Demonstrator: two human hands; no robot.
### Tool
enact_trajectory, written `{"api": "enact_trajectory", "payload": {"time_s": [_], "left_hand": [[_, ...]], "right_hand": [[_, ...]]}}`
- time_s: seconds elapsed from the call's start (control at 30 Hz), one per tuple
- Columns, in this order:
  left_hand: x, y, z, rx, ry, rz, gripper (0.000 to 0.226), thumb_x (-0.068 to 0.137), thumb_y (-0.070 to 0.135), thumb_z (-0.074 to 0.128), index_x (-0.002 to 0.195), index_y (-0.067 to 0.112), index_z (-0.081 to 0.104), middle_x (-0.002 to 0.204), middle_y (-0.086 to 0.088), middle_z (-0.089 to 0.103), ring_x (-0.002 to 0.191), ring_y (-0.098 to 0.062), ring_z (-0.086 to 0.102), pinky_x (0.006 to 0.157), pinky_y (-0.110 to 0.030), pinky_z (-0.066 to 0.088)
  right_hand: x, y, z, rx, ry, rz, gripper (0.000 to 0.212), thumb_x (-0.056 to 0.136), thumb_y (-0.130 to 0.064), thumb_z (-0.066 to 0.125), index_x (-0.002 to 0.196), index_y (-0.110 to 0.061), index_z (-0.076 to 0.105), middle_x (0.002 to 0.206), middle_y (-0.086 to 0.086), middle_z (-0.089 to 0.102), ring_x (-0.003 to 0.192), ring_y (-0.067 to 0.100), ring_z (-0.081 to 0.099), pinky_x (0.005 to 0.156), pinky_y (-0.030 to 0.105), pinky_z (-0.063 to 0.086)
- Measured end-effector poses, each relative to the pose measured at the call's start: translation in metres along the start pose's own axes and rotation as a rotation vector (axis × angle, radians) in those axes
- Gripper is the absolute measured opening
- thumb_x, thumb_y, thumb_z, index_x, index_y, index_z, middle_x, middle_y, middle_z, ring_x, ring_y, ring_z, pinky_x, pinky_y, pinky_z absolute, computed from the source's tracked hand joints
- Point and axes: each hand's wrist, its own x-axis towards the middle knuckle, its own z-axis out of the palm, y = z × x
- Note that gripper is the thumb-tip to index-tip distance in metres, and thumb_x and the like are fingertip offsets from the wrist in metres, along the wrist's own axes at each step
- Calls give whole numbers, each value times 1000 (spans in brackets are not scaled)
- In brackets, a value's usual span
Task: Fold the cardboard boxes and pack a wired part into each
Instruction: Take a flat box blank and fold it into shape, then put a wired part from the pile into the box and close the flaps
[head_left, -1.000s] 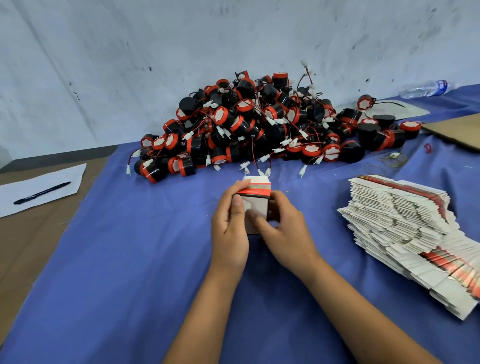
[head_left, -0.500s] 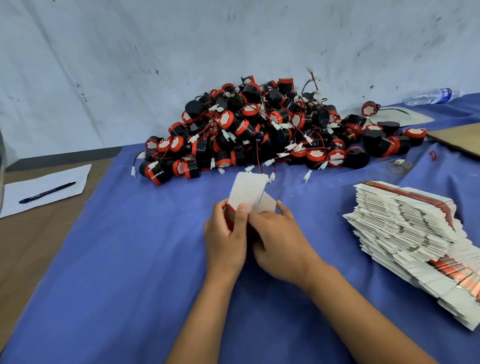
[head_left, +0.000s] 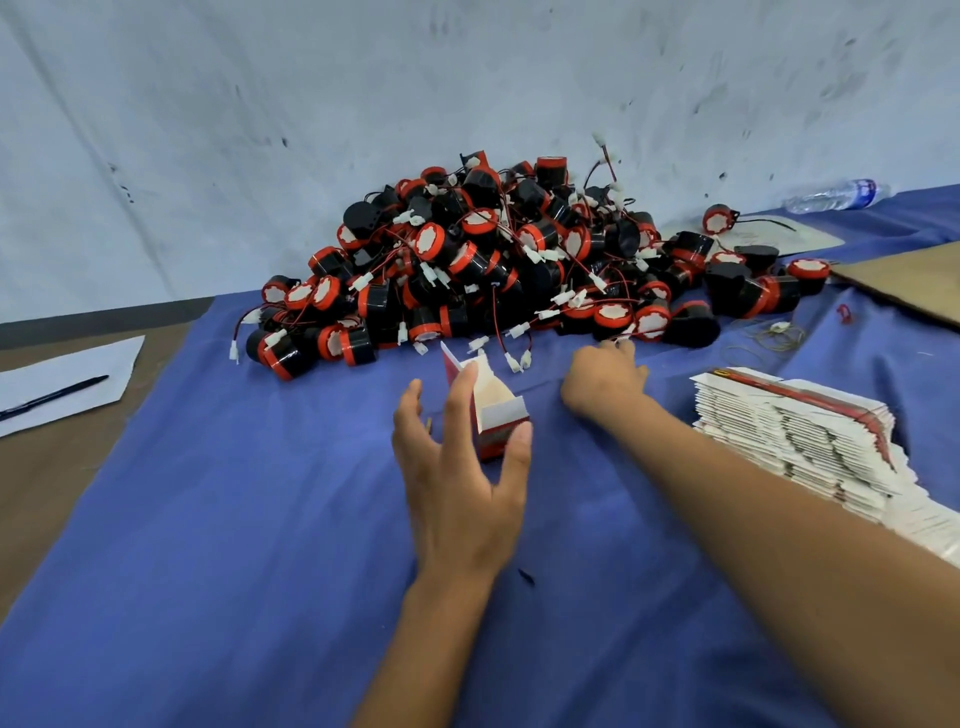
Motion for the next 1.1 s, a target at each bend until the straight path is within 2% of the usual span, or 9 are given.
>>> {"api": "enact_trajectory", "payload": {"time_s": [0.17, 0.27, 0.37, 0.43, 0.5, 0.6, 0.73, 0.9, 1.1], "left_hand": [[28, 21, 26, -87, 86, -340, 84, 88, 55, 69, 155, 26, 26, 145, -8, 50, 130, -30, 51, 97, -40, 45], [55, 9, 19, -91, 94, -571, 32, 93, 31, 64, 117, 12, 54, 101, -5, 64, 105, -38, 62, 80, -41, 46], [62, -12, -5, -53, 187, -577, 12, 91, 12, 52, 80, 9, 51, 73, -1, 53, 80, -36, 53, 62, -39, 35], [57, -25, -22, -54, 241, -567, 10, 89, 7, 48, 82, 2, 53, 71, -2, 52, 74, -32, 50, 61, -40, 37], [45, -33, -35, -97, 271, -564, 10, 88, 4, 46, 83, 0, 53, 72, -4, 54, 71, -28, 48, 61, -39, 38], [26, -38, -45, -134, 330, -544, 12, 87, 4, 46, 76, 5, 49, 68, 0, 52, 64, -22, 43, 55, -34, 33], [13, -39, -54, -116, 368, -450, 10, 87, 9, 45, 79, 10, 50, 68, 3, 53, 63, -15, 47, 55, -36, 34], [12, -34, -65, 66, 422, -295, 11, 84, 22, 41, 84, 15, 50, 67, 5, 53, 63, -24, 48, 55, -37, 32], [11, -32, -55, 85, 359, -255, 19, 84, 30, 41, 79, 11, 44, 68, -6, 53, 69, -35, 48, 58, -38, 28]], "right_hand": [[-61, -19, -6, -39, 102, -255, 12, 93, -12, 57, 83, -12, 64, 93, 10, 68, 91, 31, 65, 66, 30, 43], [-106, -27, -23, 123, -193, -606, 27, 91, -16, 60, 66, -24, 55, 72, 0, 63, 64, 17, 55, 57, 28, 37], [-128, -18, -39, 440, -363, -753, 9, 95, -29, 65, 88, -33, 68, 79, -11, 74, 64, 7, 68, 57, 22, 50], [-115, -9, -43, 561, -13, -618, 14, 96, -36, 66, 87, -28, 72, 73, -7, 73, 63, 13, 69, 56, 28, 51], [-89, 4, -42, 354, 279, -413, 24, 99, -43, 59, 108, -24, 71, 98, -1, 74, 92, 22, 68, 75, 36, 52], [-72, 11, -30, 220, -46, -347, 58, 101, -48, 56, 147, -13, 48, 143, 13, 56, 132, 33, 50, 107, 40, 41], [-82, 5, -10, 353, -71, -424, 62, 81, -50, 82, 124, -9, 65, 121, 8, 68, 115, 27, 61, 96, 37, 50], [-106, -2, -8, 21, 547, -190, 48, 77, -48, 84, 102, -16, 60, 106, 6, 50, 92, 25, 47, 60, 33, 38], [-157, -43, 11, -181, 221, -405, 57, 74, -7, 76, 119, -19, 43, 137, 15, 21, 69, 19, 36, 52, 28, 32]]}}
